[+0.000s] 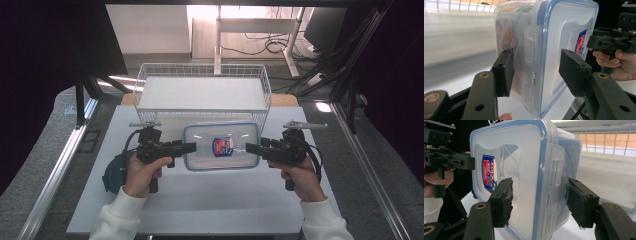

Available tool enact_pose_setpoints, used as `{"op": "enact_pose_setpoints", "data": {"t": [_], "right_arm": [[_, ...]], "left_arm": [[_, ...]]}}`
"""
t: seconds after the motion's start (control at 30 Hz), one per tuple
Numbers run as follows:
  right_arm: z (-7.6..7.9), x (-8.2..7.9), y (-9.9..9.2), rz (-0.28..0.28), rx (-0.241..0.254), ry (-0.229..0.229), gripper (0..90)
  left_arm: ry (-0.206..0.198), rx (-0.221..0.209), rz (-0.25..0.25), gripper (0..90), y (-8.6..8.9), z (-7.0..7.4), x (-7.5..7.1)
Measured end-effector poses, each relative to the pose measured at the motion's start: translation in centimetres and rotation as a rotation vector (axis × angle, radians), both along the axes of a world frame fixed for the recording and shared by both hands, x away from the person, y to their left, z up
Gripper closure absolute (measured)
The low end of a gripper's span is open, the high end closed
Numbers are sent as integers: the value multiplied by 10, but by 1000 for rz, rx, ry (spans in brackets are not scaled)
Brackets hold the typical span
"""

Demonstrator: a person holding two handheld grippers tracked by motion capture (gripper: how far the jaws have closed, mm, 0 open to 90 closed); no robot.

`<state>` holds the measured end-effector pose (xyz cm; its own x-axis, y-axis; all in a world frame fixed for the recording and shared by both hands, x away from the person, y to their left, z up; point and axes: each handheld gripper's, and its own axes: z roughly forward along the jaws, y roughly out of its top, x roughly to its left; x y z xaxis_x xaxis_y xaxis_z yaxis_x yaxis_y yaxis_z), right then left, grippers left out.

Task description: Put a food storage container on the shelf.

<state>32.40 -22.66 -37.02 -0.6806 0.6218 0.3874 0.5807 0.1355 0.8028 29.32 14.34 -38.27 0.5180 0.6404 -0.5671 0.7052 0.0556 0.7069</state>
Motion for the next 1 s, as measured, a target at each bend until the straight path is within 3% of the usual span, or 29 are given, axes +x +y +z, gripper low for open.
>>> {"op": "enact_pose_setpoints", "data": {"t": [0.23,0.57,0.7,1.0], "right_arm": [[10,6,8,10,5,-2,402],[25,16,11,-1,10,-11,401],[27,24,15,0,13,4,400],[44,31,20,3,11,-23,400]], "left_arm": [[5,-12,2,470,9,10,5],[-11,11,4,464,10,28,17],[3,11,5,464,12,31,24],[-10,6,-2,463,19,51,33]]}}
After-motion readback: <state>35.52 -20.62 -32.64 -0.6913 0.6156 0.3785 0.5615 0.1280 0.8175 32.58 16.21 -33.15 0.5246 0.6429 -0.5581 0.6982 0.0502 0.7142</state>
